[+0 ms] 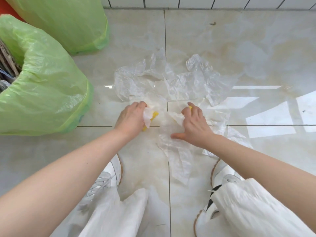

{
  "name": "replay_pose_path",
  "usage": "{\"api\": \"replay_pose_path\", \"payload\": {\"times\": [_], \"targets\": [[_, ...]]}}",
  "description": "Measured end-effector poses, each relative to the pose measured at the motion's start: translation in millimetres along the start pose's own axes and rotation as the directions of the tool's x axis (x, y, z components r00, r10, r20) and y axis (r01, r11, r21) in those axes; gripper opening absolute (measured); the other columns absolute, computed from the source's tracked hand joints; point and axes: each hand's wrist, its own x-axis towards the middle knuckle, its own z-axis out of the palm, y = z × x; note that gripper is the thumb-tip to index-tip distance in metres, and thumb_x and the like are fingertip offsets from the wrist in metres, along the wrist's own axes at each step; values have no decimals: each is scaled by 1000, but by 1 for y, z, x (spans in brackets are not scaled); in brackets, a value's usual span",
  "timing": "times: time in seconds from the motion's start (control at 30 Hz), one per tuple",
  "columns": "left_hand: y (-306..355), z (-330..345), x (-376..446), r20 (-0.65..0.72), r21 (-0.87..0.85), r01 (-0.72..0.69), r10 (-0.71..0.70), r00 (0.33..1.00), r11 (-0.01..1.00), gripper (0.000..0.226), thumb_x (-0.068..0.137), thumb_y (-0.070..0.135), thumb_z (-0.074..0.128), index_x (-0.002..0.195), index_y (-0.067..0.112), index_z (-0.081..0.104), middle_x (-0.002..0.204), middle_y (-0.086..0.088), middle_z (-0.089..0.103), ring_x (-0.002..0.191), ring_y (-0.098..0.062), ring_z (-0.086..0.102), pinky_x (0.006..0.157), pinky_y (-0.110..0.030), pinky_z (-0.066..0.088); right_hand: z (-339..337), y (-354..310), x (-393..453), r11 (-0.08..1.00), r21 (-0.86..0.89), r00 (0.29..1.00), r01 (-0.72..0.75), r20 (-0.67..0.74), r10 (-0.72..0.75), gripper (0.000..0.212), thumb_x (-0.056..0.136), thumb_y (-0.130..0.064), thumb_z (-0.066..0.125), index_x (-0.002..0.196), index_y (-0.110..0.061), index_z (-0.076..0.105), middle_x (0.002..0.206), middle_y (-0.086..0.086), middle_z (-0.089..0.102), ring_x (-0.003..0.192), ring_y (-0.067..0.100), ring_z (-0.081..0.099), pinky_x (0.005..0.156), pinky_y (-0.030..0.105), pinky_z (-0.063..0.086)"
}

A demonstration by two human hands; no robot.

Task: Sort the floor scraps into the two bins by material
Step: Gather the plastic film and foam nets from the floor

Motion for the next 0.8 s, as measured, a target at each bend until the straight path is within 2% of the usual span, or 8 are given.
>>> {"api": "replay_pose_path", "payload": {"times": [0.07,0.13,0.23,0.3,0.47,0.53,0.67,0.8], "targets": [[4,6,1,81,141,-59,47,996,988,49,81,11,60,127,14,46,121,-11,50,107,-35,49,85,-40,42,2,-1,2,997,-72,997,9,72,-3,92,62,-58,77,126,-7,34,152,21,14,144,38,9,114,50,23],[7,10,1,114,246,-90,63,992,965,47,82,15,59,127,15,43,121,-7,47,109,-31,45,84,-36,38,3,-4,1,992,-122,996,20,86,-10,88,65,-57,75,127,-8,34,152,17,15,142,39,13,113,49,24],[8,10,2,104,267,-101,75,992,959,44,82,15,57,124,15,44,121,-7,41,109,-29,40,84,-35,38,4,-6,0,982,-189,1000,11,4,-11,75,72,-53,71,124,-10,36,134,11,35,125,34,35,97,44,40],[6,8,3,86,290,-135,115,990,947,43,81,13,58,122,14,46,127,-7,35,110,-30,36,82,-35,40,4,-8,0,981,-191,999,-22,-36,16,68,76,-49,69,121,-10,37,120,9,40,110,31,41,83,42,45],[3,8,4,156,295,-120,76,985,948,51,82,6,59,126,20,38,154,-5,4,137,-40,13,87,-43,44,7,-12,1,978,-206,1000,18,-21,-23,51,87,-32,62,118,3,42,115,17,43,99,33,42,82,40,38],[6,10,5,188,286,-97,43,981,953,51,84,10,60,128,19,36,154,-6,9,139,-38,14,92,-45,43,5,-15,0,992,-127,1000,2,-7,-3,44,88,-24,61,118,1,40,115,16,42,100,34,44,85,39,40],[7,14,6,113,358,-108,72,991,928,48,80,1,59,121,17,39,131,-6,36,115,-32,38,71,-36,40,2,-19,2,998,-61,1000,-10,23,11,37,87,-9,57,118,-3,38,112,14,43,90,34,50,72,34,37],[2,12,5,82,377,-120,96,992,919,49,77,-13,46,118,13,40,118,-9,40,98,-31,43,65,-34,35,-1,-15,14,998,-51,998,-37,55,40,34,84,4,49,114,-7,36,102,13,48,70,35,51,60,35,35]]}}
